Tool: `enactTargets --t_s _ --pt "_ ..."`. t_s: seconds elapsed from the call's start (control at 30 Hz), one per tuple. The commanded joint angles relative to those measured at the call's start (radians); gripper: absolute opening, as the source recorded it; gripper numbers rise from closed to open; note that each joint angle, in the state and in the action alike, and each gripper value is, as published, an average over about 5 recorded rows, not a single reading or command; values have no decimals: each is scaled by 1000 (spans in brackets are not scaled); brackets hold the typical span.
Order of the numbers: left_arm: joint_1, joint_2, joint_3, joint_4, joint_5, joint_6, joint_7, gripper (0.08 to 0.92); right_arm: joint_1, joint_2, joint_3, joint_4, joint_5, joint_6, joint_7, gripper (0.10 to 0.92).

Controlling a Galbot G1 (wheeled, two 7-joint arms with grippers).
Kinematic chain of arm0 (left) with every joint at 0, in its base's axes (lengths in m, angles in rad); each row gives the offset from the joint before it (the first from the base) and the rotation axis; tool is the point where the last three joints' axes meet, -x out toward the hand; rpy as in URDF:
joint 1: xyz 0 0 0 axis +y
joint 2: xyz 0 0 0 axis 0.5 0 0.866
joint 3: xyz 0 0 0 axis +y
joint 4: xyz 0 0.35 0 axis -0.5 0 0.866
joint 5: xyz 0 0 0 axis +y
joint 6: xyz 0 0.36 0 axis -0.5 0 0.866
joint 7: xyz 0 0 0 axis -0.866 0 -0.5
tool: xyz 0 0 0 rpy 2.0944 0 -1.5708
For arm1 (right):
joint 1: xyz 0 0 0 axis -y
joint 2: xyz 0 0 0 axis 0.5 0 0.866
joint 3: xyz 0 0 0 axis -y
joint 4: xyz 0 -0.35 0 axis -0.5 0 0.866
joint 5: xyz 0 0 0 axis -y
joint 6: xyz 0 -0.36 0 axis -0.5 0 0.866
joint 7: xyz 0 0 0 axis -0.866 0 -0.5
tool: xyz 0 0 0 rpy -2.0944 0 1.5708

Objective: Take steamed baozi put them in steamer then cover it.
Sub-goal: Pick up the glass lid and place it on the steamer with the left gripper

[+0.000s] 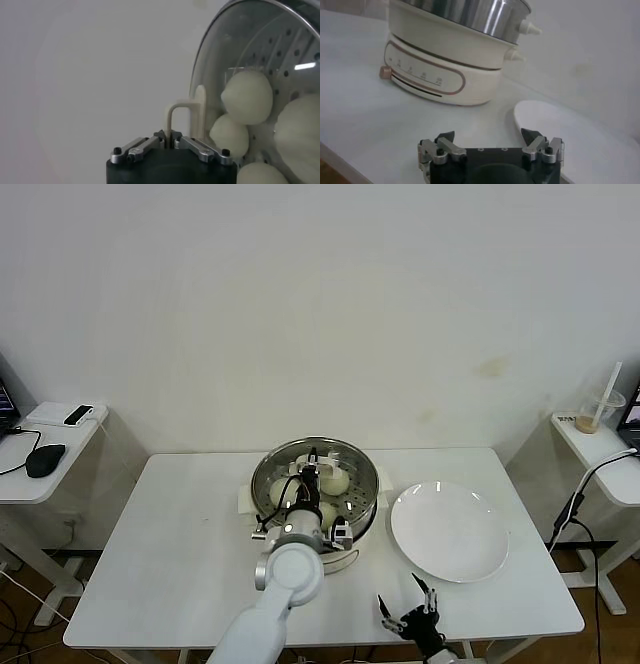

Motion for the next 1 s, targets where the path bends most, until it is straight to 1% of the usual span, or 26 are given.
enactTargets --t_s 0.03,0.4,0.5,0.73,1.0 --pt "3 -6 0 6 3 -1 -3 139 0 1 -2 -1 -5 0 -1 823" --pt "12 -14 -10 9 -8 -8 -25 139 0 -3 -4 -3 -8 0 -3 823" --pt "18 -20 -10 -4 -12 -8 -31 175 1 -3 -8 -4 -10 0 -3 823" --pt "51 -18 -13 -67 -17 -10 -36 368 -1 -4 -11 -3 -14 -1 -4 823" --pt "133 19 -27 -168 -33 -25 -44 602 -6 -4 -12 -3 -15 0 -3 823"
